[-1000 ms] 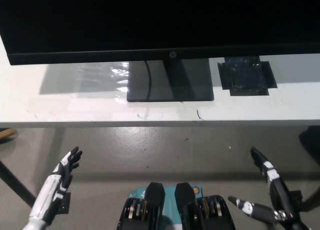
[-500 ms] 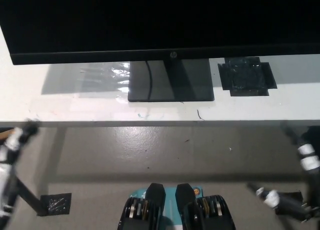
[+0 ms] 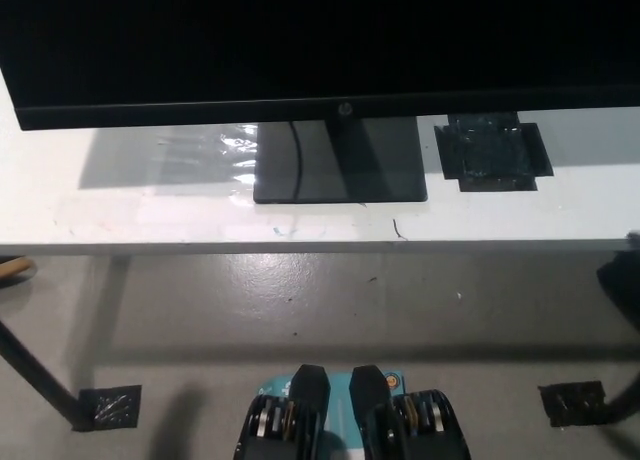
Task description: The monitor is placed at the center of the table and the robot uses both its hand to grab the left and right sides of the monitor to tilt the angle of the monitor downwards
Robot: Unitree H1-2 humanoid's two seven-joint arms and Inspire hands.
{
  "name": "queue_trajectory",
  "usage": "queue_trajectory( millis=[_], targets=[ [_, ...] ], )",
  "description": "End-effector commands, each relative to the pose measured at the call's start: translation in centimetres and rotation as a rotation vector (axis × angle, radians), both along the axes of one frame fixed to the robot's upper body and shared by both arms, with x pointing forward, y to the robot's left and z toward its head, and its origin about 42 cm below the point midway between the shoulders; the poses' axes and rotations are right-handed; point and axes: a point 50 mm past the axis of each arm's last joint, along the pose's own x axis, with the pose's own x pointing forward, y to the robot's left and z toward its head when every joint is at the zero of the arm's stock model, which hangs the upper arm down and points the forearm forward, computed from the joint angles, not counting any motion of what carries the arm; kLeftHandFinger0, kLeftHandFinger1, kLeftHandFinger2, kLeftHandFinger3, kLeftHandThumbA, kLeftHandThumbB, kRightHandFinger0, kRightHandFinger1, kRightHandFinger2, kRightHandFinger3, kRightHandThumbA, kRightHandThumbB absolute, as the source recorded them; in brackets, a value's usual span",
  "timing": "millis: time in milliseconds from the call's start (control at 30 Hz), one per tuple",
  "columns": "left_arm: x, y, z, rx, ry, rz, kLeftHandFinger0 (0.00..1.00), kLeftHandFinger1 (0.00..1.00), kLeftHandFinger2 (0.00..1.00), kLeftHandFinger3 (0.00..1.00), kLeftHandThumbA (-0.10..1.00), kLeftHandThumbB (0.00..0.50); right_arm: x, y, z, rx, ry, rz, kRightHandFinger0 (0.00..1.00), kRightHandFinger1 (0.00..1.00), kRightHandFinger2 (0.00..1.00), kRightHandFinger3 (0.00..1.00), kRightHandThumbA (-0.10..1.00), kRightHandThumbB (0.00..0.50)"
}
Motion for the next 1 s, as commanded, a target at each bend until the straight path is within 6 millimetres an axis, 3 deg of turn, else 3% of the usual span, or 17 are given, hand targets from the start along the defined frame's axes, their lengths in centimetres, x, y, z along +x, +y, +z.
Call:
queue_trajectory(
  millis=[0,67,200,300,433,500,667,800,833,967],
  targets=[
    [1.4,2.2,2.9,0.023,-0.03,0.036,1.0,1.0,1.0,1.0,1.0,0.444,1.5,-2.3,2.4,0.037,-0.046,0.031,1.0,1.0,1.0,1.0,1.0,0.413],
    [2.3,2.8,3.3,0.05,-0.006,0.056,1.0,1.0,1.0,1.0,1.0,0.404,2.5,-3.1,2.9,0.053,-0.023,0.043,1.0,1.0,1.0,1.0,1.0,0.402],
    [4.1,3.3,4.1,0.038,0.064,0.066,1.0,1.0,1.0,1.0,1.0,0.449,4.6,-4.2,4.1,0.084,0.031,0.104,1.0,1.0,1.0,1.0,1.0,0.417],
    [5.5,3.7,4.8,0.024,0.123,0.056,1.0,1.0,1.0,1.0,1.0,0.43,6.3,-4.9,5.0,0.068,0.072,0.102,1.0,1.0,1.0,1.0,1.0,0.447],
    [6.3,3.9,5.2,0.035,0.141,0.057,1.0,1.0,1.0,1.0,1.0,0.417,7.1,-5.3,5.5,0.051,0.088,0.105,1.0,1.0,1.0,1.0,1.0,0.441],
    [8.5,4.7,6.3,0.114,0.21,0.089,1.0,1.0,1.0,1.0,1.0,0.417,9.6,-6.1,7.4,0.056,0.15,0.189,1.0,1.0,1.0,1.0,1.0,0.47],
    [10.6,5.8,7.2,0.155,0.274,0.1,1.0,1.0,1.0,1.0,1.0,0.401,12.2,-6.7,9.8,0.043,0.247,0.26,1.0,1.0,1.0,1.0,1.0,0.478],
    [10.9,6.0,7.2,0.155,0.281,0.097,1.0,1.0,1.0,1.0,1.0,0.404,12.5,-6.8,10.0,0.044,0.259,0.273,1.0,1.0,1.0,1.0,1.0,0.479],
    [12.1,6.5,7.9,0.159,0.33,0.114,1.0,1.0,1.0,1.0,1.0,0.442,14.5,-7.4,11.9,0.053,0.308,0.322,1.0,1.0,1.0,1.0,1.0,0.391],
    [13.1,6.6,8.4,0.156,0.354,0.092,1.0,1.0,1.0,1.0,1.0,0.472,15.7,-7.3,13.9,0.076,0.362,0.374,1.0,1.0,1.0,1.0,1.0,0.335]
  ],
)
